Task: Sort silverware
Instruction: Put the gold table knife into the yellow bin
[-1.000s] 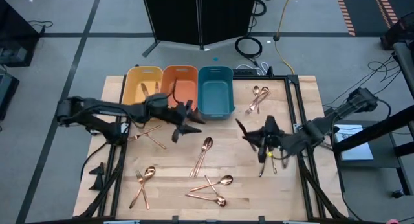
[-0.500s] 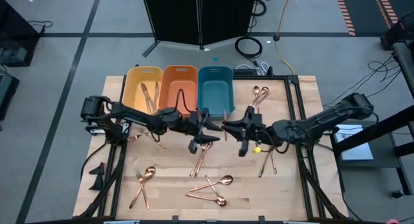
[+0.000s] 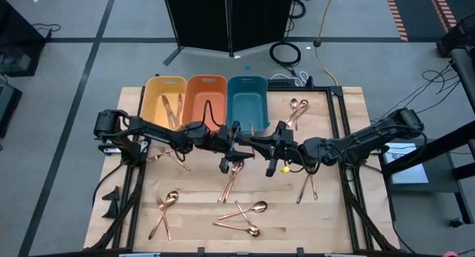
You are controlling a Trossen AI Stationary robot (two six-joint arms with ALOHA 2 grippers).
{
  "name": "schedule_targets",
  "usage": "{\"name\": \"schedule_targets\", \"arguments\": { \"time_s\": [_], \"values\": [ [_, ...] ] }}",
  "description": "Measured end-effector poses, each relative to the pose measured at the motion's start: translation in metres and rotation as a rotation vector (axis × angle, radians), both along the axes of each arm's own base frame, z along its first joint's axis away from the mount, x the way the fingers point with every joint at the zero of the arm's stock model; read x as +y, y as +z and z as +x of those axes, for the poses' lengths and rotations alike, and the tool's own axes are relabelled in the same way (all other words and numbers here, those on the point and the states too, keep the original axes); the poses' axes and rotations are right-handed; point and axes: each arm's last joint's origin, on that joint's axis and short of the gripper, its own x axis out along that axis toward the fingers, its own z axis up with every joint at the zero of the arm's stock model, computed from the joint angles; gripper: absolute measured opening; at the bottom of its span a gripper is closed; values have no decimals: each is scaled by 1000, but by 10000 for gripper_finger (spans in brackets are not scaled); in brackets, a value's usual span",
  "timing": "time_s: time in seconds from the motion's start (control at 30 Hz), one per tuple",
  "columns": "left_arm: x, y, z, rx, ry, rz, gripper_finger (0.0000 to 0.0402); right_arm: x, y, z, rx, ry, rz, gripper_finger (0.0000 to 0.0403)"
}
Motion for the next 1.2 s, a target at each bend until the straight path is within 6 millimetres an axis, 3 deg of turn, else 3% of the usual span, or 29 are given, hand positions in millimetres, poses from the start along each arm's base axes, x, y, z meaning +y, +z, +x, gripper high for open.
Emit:
{"name": "schedule_targets", "arguments": {
  "time_s": [0.2,0.53,0.67,0.97,1.2],
  "values": [
    [0,0,0,0,16,-3,161,0,0,0,0,-1,-3,22],
    [5,0,0,-3,34,8,23,-1,0,0,7,-11,-10,22],
    [5,0,0,-5,33,18,22,0,0,0,6,-9,-10,28],
    [5,0,0,-2,33,21,9,0,1,-1,10,-6,-33,112],
    [10,3,-2,-2,43,20,8,-5,10,-18,101,-10,-135,193]
  ]
}}
